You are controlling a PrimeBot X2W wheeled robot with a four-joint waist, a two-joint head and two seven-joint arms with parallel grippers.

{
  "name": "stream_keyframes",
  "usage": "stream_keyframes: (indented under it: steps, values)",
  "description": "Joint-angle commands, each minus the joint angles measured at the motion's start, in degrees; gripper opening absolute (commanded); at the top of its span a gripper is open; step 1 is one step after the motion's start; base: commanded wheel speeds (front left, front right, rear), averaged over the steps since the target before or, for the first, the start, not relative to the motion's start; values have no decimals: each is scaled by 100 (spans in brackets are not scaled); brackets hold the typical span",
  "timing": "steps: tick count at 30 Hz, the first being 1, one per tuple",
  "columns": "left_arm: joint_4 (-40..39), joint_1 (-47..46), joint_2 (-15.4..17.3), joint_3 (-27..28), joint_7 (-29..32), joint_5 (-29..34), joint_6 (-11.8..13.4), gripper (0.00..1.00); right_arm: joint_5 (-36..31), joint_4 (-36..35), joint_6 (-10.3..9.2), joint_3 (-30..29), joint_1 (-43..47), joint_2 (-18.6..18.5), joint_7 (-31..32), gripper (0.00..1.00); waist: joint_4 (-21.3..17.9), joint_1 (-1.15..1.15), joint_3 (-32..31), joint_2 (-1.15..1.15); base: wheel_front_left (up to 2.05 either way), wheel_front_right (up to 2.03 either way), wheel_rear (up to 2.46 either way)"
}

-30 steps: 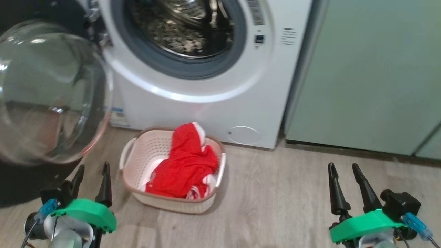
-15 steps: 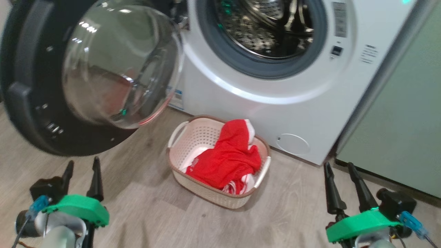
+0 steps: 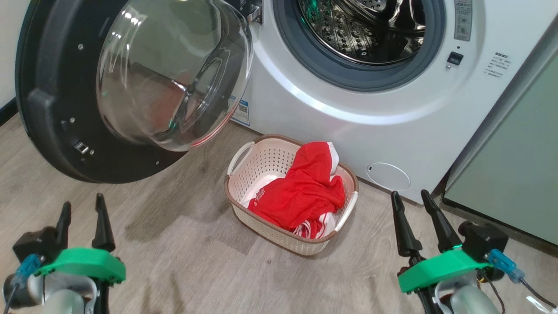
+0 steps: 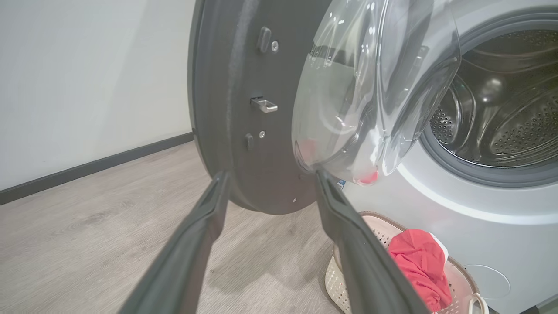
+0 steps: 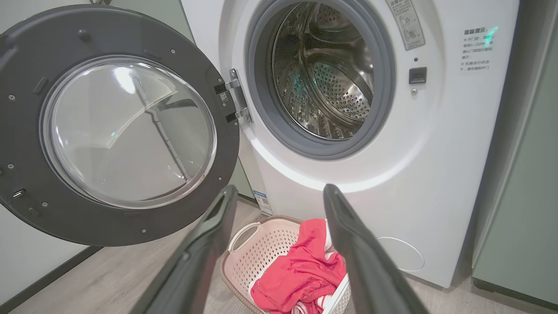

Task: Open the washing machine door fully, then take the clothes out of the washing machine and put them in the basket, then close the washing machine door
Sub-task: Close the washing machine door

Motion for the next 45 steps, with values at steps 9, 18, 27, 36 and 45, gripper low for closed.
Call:
stream_keyframes:
  steps: [9, 18, 27, 36, 45]
  values:
    - [-390, -64, 19, 617, -55, -99, -8, 0, 40, -107, 40, 231, -392, -8, -37, 100, 23, 0, 40, 0, 0, 0, 0]
    - [-255, -468, -16, 1933, -6, -1870, -170, 0, 51, -110, 40, 193, -363, -8, -37, 100, 40, 0, 70, 0, 0, 0, 0]
    - [852, -1766, 964, 3023, 1334, -4304, -169, 0, 82, -113, 40, 202, -334, -8, -37, 100, 31, 0, 81, 0, 0, 0, 0]
    - [2286, -3366, 2005, 3060, 2603, -4917, 574, 0, 60, -161, 40, 31, -209, -8, -37, 100, -20, 0, 25, 0, 0, 0, 0]
    - [3393, -4548, 2403, 2622, 3762, -4969, 1080, 0, -28, -222, 40, -123, -4, -8, -37, 100, -113, 0, -19, 0, 0, 0, 0]
